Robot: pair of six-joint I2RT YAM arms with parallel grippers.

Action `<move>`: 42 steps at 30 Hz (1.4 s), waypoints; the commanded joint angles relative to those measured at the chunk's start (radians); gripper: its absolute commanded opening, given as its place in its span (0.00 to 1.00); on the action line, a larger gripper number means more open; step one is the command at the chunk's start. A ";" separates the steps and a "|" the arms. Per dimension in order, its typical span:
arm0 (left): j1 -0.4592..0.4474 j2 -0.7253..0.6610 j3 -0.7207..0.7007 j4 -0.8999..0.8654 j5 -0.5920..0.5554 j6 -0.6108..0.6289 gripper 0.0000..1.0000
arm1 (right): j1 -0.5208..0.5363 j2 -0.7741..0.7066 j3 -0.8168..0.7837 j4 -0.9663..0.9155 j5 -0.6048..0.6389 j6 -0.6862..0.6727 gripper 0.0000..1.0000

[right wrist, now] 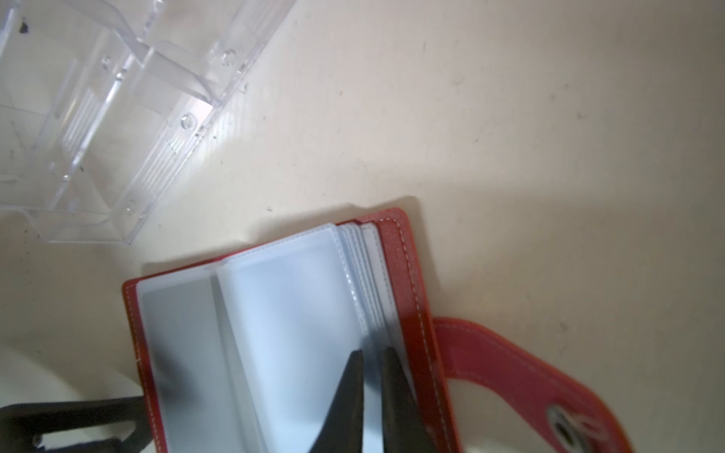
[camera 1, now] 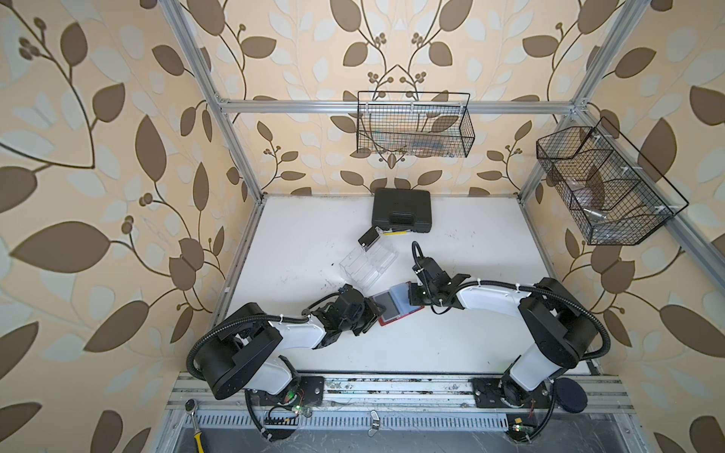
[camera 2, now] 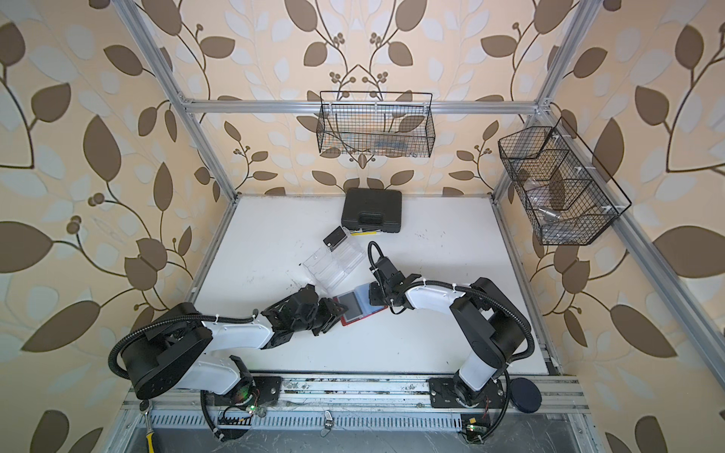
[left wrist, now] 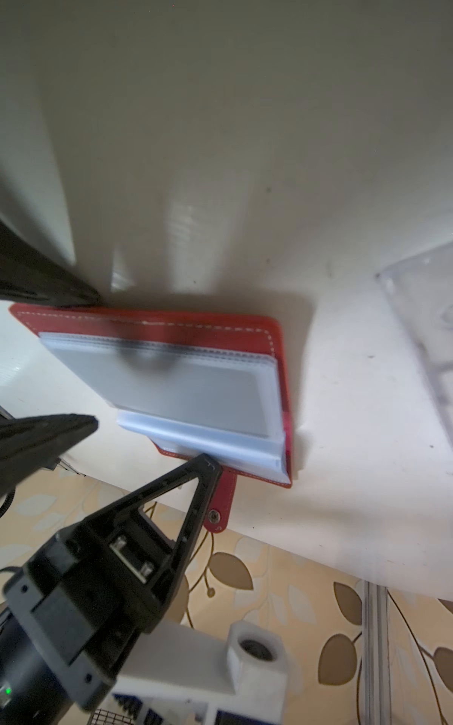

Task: Take the credit cards out of the card holder
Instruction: Flip over the card slot in the card holder.

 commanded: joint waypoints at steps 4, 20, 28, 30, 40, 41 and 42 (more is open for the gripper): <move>-0.008 -0.095 -0.051 -0.033 -0.080 0.008 0.45 | 0.013 0.080 -0.078 -0.156 -0.111 0.025 0.12; -0.008 -0.031 0.002 -0.217 -0.047 -0.004 0.39 | 0.022 0.084 -0.086 -0.141 -0.124 0.028 0.11; -0.008 0.081 -0.074 0.153 -0.029 -0.007 0.39 | 0.022 0.087 -0.092 -0.138 -0.131 0.026 0.11; -0.008 0.084 -0.081 0.206 -0.031 0.002 0.37 | 0.023 0.088 -0.094 -0.135 -0.135 0.027 0.10; -0.010 -0.062 -0.072 0.161 -0.068 0.048 0.34 | 0.023 0.092 -0.107 -0.123 -0.142 0.032 0.10; -0.010 -0.074 -0.070 0.149 -0.070 0.052 0.33 | 0.024 0.091 -0.106 -0.124 -0.142 0.032 0.10; -0.010 -0.078 -0.068 0.143 -0.069 0.056 0.32 | 0.024 0.093 -0.108 -0.122 -0.142 0.033 0.10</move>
